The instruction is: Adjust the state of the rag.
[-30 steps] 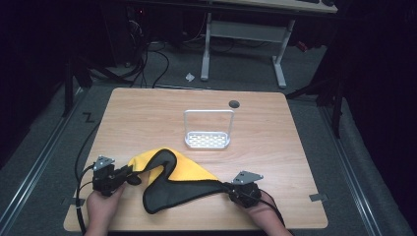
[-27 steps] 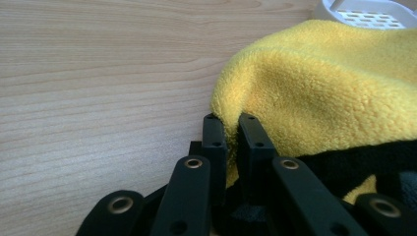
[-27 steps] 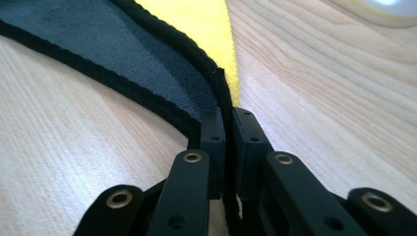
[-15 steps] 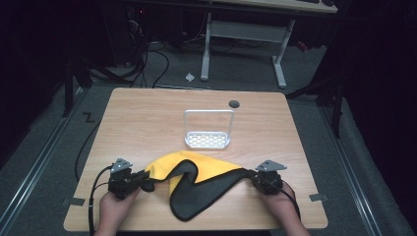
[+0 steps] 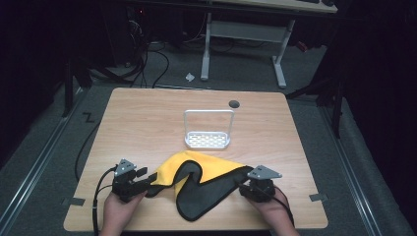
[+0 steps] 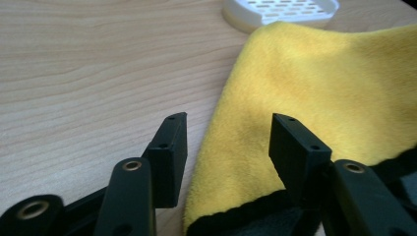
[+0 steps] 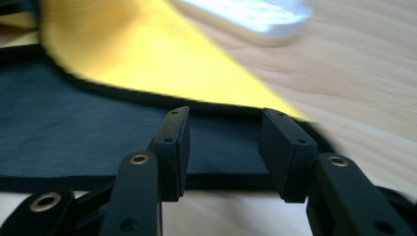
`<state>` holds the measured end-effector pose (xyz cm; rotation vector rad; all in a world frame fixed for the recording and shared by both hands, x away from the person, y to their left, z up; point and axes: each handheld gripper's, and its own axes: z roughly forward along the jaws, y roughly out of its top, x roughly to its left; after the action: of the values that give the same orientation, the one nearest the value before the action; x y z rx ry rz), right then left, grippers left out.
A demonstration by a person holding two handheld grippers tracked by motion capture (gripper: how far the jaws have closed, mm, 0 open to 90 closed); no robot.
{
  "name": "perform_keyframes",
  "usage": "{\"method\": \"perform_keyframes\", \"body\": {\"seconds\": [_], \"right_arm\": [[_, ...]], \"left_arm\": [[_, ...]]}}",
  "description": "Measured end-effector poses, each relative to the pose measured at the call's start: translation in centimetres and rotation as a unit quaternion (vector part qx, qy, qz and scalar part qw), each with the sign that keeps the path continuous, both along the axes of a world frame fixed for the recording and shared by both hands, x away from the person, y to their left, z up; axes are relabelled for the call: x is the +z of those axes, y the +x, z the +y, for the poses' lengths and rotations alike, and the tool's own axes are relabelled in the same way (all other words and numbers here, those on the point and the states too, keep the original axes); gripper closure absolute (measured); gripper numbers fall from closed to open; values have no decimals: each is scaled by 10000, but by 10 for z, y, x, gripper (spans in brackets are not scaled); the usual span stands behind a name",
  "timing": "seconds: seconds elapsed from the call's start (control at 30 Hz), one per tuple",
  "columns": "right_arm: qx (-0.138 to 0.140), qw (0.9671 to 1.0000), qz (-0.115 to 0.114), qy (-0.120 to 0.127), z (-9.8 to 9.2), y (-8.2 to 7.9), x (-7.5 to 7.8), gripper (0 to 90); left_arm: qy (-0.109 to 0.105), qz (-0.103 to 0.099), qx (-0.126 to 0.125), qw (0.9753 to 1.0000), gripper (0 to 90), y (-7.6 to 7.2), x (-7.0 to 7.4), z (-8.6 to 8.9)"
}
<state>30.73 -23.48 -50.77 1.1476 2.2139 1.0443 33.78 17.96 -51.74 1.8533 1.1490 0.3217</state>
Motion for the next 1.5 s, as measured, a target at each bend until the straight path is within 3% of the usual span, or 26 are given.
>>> {"method": "perform_keyframes", "body": {"seconds": [0.13,0.23,0.4,0.53,0.7,0.83,0.93,0.97,1.03,1.1,1.17,1.4,1.5], "right_arm": [[337,9993,167,76,24,-5,-6,546],[528,9983,225,-75,37,-8,-11,545],[646,9973,307,-159,43,-8,-16,545],[670,9971,314,-156,44,-8,-16,544],[712,9969,321,-134,46,-6,-16,539],[976,9944,406,28,55,-9,-15,470],[1126,9926,421,-145,69,-12,-20,477],[1181,9917,451,-231,74,-13,-22,500],[1210,9916,362,-281,76,-15,-24,663],[1191,9916,357,-351,74,-16,-23,789],[1170,9918,326,-397,68,-19,-23,834],[868,9945,375,-448,35,-26,-21,838],[643,9961,398,-465,16,-27,-20,838]], "left_arm": [[-158,-152,-205,9995,424,-6,7,-6],[-255,-300,-426,9983,381,-12,12,-15],[-302,-508,-672,9960,337,-22,19,-25],[-457,-610,-850,9935,322,-28,26,-27],[-334,-665,-1098,9912,316,-34,30,-38],[39,-453,-1159,9922,342,-31,20,-53],[336,-281,-1043,9936,475,-25,12,-60],[337,-202,-1002,9942,542,-22,11,-59],[310,-230,-906,9951,753,-19,11,-56],[204,-267,-819,9961,849,-15,15,-49],[139,-352,-666,9971,860,-11,20,-40],[-60,-446,-285,9986,862,2,32,-13],[-127,-386,-195,9990,862,8,33,-5]]}}
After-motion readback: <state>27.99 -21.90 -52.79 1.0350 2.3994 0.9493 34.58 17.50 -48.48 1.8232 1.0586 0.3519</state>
